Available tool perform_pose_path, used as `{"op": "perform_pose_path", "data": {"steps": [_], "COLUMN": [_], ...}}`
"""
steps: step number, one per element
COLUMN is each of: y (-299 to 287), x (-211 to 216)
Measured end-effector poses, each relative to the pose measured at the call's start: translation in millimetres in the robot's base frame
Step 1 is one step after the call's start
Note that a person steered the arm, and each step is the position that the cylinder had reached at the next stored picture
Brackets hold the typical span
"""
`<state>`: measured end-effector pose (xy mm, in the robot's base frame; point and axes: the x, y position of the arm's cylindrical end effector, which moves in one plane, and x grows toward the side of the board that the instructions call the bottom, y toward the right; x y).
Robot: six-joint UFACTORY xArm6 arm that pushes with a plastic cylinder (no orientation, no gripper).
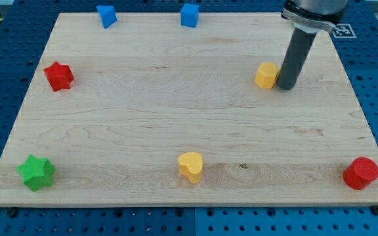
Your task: Point at bottom right
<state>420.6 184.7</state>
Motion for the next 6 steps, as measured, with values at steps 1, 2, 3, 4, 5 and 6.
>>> {"op": "perform_pose_path", "data": {"steps": [1,2,3,4,5,6], "y": [82,158,160,148,144,131], "x": [70,118,138,192,197,195]}}
